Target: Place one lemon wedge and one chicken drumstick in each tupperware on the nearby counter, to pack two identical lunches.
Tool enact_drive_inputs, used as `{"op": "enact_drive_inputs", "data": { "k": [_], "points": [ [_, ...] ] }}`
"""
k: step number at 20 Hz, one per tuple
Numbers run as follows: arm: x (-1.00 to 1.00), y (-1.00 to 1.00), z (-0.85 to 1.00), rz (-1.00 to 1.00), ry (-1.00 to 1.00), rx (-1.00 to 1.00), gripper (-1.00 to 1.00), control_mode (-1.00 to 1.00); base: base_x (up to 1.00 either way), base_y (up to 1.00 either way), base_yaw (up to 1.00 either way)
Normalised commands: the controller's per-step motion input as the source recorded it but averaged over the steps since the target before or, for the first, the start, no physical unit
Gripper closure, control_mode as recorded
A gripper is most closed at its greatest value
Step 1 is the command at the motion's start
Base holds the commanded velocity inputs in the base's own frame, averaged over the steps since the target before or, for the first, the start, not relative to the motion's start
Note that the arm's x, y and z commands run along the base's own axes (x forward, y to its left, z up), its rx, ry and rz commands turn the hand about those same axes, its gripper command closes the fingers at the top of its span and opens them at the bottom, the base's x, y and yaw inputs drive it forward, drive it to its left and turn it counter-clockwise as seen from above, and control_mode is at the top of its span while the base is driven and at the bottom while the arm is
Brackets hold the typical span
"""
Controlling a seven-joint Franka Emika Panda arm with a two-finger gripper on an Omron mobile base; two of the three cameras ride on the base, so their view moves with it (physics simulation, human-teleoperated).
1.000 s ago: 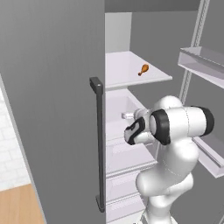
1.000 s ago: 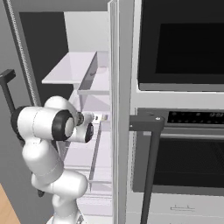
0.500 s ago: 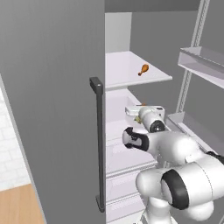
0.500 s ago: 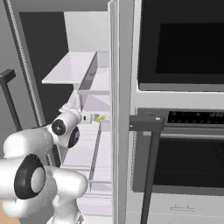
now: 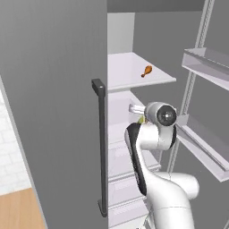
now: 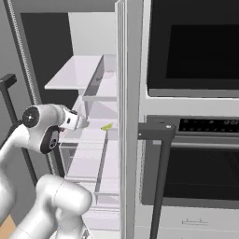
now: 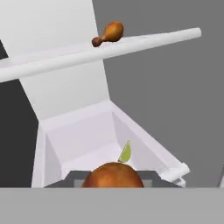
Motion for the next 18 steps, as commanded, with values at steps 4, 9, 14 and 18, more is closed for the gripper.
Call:
{"op": "enact_drive_inputs", "data": {
  "k": [4,9,14,18],
  "points": [
    [-1.00,0.53,0.21,0.00,0.70,0.07,1.00,-1.00,0.00,0.00,0.00],
    [-0.40,0.20,0.00,0.00,0.26,0.02,1.00,1.00,-0.60,0.25,-0.01],
    [0.00,0.00,0.00,0.00,0.00,0.00,1.00,1.00,-1.00,-0.07,-0.40],
    [0.00,0.00,0.00,0.00,0.00,0.00,1.00,1.00,-0.95,-0.58,-0.55]
  ]
}}
